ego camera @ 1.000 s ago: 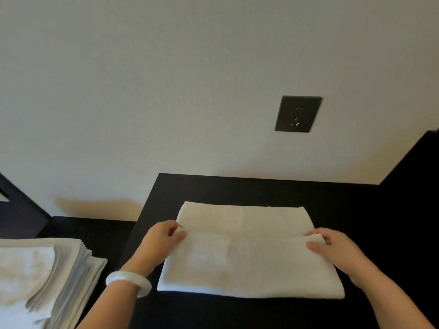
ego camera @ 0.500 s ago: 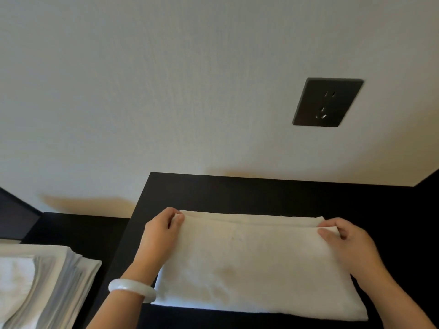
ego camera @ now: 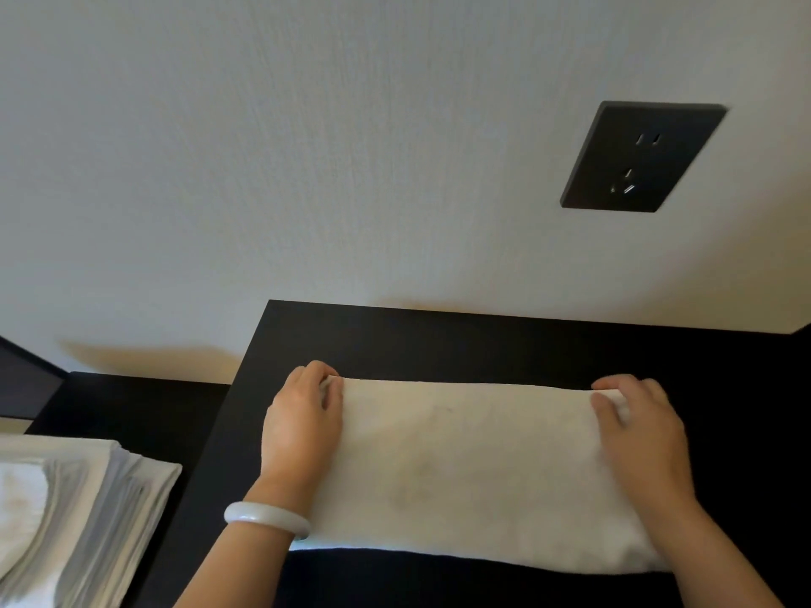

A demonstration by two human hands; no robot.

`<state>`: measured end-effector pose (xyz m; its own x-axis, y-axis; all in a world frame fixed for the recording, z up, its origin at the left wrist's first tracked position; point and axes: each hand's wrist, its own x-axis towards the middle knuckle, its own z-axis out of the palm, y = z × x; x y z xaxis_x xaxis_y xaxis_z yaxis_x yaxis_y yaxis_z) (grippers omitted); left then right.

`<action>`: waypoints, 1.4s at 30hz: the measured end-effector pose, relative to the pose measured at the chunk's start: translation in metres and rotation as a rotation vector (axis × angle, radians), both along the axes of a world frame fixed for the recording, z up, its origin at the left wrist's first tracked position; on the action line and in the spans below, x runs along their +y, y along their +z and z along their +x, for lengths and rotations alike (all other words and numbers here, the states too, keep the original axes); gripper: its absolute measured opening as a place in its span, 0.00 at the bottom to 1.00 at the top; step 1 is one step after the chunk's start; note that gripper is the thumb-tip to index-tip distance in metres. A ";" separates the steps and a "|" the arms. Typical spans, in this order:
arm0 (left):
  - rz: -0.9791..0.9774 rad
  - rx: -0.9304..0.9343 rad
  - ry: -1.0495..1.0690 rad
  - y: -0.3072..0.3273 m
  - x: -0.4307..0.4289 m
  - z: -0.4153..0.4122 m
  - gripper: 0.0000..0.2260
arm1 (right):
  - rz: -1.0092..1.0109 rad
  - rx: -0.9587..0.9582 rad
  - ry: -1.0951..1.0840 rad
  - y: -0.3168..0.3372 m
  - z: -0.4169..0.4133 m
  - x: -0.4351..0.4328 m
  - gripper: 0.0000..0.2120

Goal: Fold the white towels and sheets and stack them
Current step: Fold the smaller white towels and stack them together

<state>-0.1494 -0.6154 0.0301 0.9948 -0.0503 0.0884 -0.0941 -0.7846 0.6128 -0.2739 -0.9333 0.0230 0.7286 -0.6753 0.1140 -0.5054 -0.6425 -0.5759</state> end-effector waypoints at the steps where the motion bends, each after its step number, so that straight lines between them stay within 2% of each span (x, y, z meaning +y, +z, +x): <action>1: -0.006 -0.008 -0.003 -0.001 0.001 0.001 0.05 | -0.012 0.011 -0.015 -0.001 0.000 -0.001 0.05; 8: -0.079 0.030 0.006 -0.008 0.008 0.005 0.04 | -0.044 0.054 -0.039 0.000 -0.005 -0.004 0.11; 12: -0.002 0.022 0.019 -0.003 0.005 0.001 0.04 | -0.107 0.166 -0.008 0.007 -0.009 0.001 0.18; 15: 0.277 -0.224 -0.053 0.011 -0.013 -0.011 0.14 | -0.379 0.175 0.040 0.021 -0.002 0.020 0.22; 17: 0.296 -0.355 -0.238 0.015 -0.044 -0.031 0.17 | -0.433 0.068 0.191 0.026 0.006 0.051 0.20; 18: 0.293 -0.359 -0.349 0.012 -0.059 -0.043 0.17 | -0.420 0.047 0.306 0.023 0.008 0.069 0.21; 20: 0.346 -0.221 -0.505 0.004 -0.081 -0.068 0.21 | -0.347 0.159 0.516 0.011 0.010 0.100 0.25; 22: 0.450 -0.146 -0.533 -0.009 -0.081 -0.075 0.25 | -0.304 0.289 0.573 -0.003 0.006 0.105 0.28; 29: 0.569 -0.008 -0.328 -0.013 -0.011 -0.049 0.30 | -0.329 0.401 0.315 -0.012 -0.036 0.048 0.32; 37: 0.493 0.050 -0.350 -0.010 0.001 -0.044 0.28 | -0.248 0.463 0.272 -0.008 -0.046 0.037 0.34; 40: 0.302 0.093 -0.327 0.002 0.008 -0.052 0.30 | -0.304 0.601 0.216 0.005 -0.040 0.042 0.33; 42: 0.115 0.111 -0.158 0.008 0.021 -0.063 0.31 | -0.401 0.620 0.181 0.022 -0.029 0.055 0.33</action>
